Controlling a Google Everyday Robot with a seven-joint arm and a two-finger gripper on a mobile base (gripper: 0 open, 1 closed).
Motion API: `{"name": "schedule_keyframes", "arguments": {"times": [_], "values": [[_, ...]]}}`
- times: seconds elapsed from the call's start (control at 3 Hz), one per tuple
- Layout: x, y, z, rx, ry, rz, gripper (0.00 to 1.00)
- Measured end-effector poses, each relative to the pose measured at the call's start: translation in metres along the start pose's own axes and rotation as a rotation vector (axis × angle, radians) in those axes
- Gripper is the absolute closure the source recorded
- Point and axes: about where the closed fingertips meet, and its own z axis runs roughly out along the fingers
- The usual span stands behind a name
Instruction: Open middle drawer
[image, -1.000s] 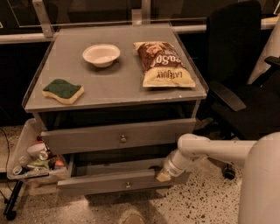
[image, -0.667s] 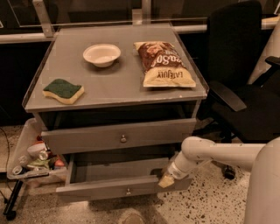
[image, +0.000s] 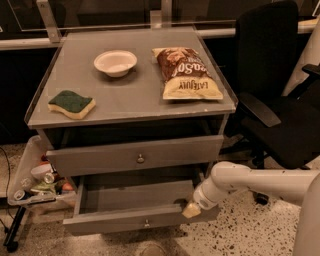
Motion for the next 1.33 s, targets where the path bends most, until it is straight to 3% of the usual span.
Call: {"name": "schedule_keyframes", "arguments": {"times": [1.0, 1.33], "values": [[0.011, 0.010, 0.002, -0.018, 0.017, 0.020, 1.00], [0.023, 0.024, 0.002, -0.034, 0.028, 0.046, 1.00]]}}
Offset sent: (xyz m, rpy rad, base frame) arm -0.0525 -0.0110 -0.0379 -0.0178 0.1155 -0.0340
